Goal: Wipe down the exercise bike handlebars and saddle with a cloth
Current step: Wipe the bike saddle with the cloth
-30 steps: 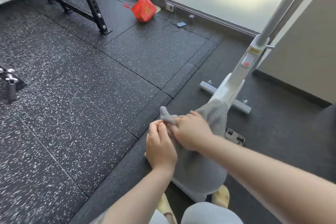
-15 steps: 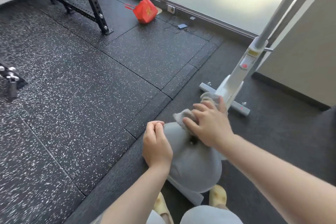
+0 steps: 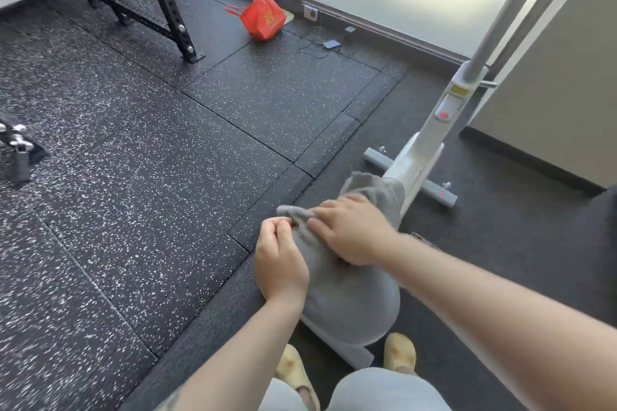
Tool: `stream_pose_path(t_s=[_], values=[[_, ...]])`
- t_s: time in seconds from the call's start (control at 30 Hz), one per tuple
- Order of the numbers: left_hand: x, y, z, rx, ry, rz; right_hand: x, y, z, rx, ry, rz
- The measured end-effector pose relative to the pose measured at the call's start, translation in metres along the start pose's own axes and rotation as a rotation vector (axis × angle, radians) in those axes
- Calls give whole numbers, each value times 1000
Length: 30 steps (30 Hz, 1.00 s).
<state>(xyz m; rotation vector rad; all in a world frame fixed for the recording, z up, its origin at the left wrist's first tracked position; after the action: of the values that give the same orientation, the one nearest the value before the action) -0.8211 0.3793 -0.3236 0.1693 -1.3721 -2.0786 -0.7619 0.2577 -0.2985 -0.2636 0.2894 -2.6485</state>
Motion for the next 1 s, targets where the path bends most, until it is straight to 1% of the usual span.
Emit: stream_pose_path(t_s=[0.03, 0.1, 0.13, 0.17, 0.2, 0.23, 0.27, 0.3, 0.33, 0.37, 0.4, 0.47, 0.53, 0.6, 0.63, 0.7, 0.83, 0.93, 1.0], values=[[0, 1, 0, -6, 2, -8, -6, 17, 7, 31, 4, -35], [2, 3, 0, -5, 12, -14, -11, 35, 11, 146, 96, -225], [2, 3, 0, -5, 14, -11, -10, 24, 6, 190, 121, -287], [1, 1, 0, -10, 14, -6, -8, 3, -4, 173, 116, -287], [0, -2, 0, 0, 21, 2, -4, -21, -15, 85, 126, -233], [-1, -3, 1, 37, 36, 3, 4, -40, -20, -4, 168, -139], [-2, -5, 2, 72, 52, 3, 9, -43, -22, -76, 207, -39], [-3, -5, 2, 79, 53, -5, 10, -32, -19, -110, 176, 34], [-3, -3, 2, 49, 26, -17, 7, -13, -14, -106, 127, 68], [-3, -3, 0, 8, -11, -29, 3, 8, -7, -68, 82, 56], [-3, -1, 0, -24, -41, -53, -2, 28, 1, -36, 91, -6], [0, 2, -1, -90, -102, -176, -4, 49, 5, -38, 198, -207], [5, 9, -2, -232, -161, -377, 16, 27, -6, -96, 305, -376], [9, 16, -7, -360, -228, -510, 48, -5, -22, -183, 413, -425], [9, 19, -10, -396, -267, -542, 60, -13, -26, -211, 421, -427], [8, 25, -16, -427, -334, -573, 57, -4, -25, -270, 363, -436], [7, 34, -29, -513, -417, -609, 21, 37, -3, -443, 296, -613], [9, 33, -33, -508, -433, -631, 36, 25, -12, -366, 309, -541], [9, 29, -34, -540, -394, -665, 47, 29, -17, -386, 303, -498]])
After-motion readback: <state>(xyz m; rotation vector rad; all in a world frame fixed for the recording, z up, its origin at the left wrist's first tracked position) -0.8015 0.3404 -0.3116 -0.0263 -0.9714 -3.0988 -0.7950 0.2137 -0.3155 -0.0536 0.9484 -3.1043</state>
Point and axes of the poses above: each hand's wrist, its own x-axis away from the middle knuckle, its own z-axis out of the back of the hand, y = z × x, the point moved 3 cm from there along -x, towards the middle knuckle, and after that the axes turned 5 degrees about -x, right-handed, at the moved point
